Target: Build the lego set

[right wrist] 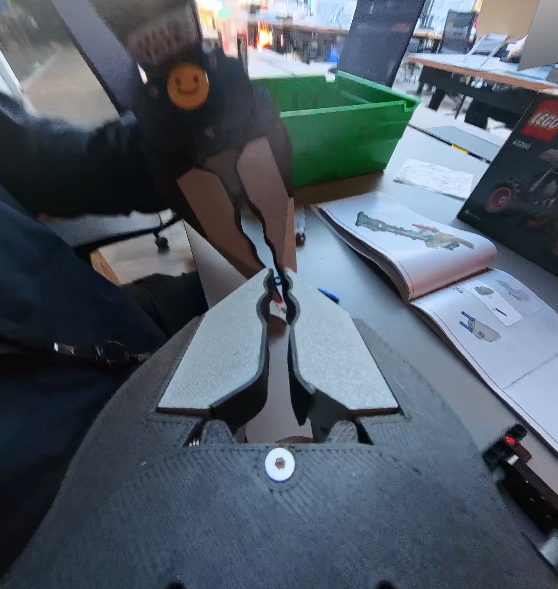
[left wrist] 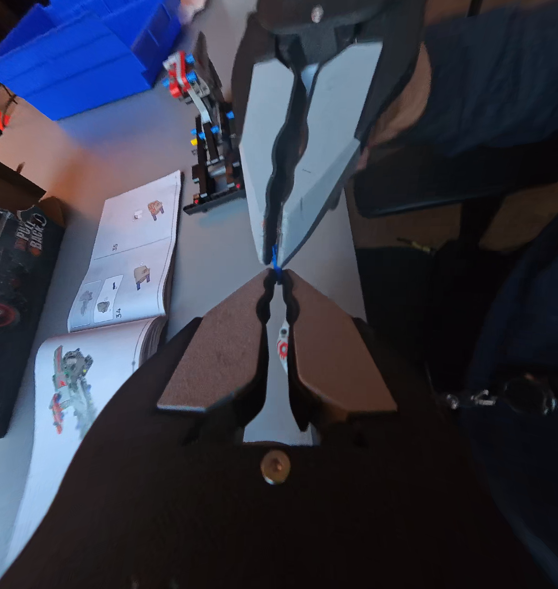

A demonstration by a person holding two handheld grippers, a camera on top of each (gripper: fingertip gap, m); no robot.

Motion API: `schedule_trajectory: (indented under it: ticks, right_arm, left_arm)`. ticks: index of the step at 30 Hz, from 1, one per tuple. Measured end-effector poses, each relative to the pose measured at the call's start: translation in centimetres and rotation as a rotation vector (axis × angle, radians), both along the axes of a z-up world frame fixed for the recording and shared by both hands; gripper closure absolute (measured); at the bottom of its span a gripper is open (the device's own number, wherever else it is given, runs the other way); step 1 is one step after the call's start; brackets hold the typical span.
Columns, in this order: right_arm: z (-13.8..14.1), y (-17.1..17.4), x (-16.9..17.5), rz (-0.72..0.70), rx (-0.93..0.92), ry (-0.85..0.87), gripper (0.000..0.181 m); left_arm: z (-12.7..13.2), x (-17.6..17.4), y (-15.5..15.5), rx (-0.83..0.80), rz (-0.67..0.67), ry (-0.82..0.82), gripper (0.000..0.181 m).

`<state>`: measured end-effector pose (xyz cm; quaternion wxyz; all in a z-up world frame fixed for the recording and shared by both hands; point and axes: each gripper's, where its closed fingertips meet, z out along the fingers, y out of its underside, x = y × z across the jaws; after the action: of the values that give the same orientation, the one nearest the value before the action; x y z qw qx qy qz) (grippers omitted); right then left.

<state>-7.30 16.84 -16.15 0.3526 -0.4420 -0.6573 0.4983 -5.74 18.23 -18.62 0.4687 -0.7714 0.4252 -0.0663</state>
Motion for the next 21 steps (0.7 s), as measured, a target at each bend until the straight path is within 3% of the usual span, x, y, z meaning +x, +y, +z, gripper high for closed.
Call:
schedule_trajectory:
  ticks: [11, 21]
  right_arm:
    - [3.0, 0.4, 0.7, 0.002, -0.104, 0.139, 0.179]
    - [1.8, 0.0, -0.4, -0.018, -0.085, 0.097, 0.177]
  left_arm:
    - [2.8, -0.5, 0.5, 0.087, 0.112, -0.411, 0.179]
    - [1.7, 0.0, 0.7, 0.119, 0.136, -0.217, 0.180]
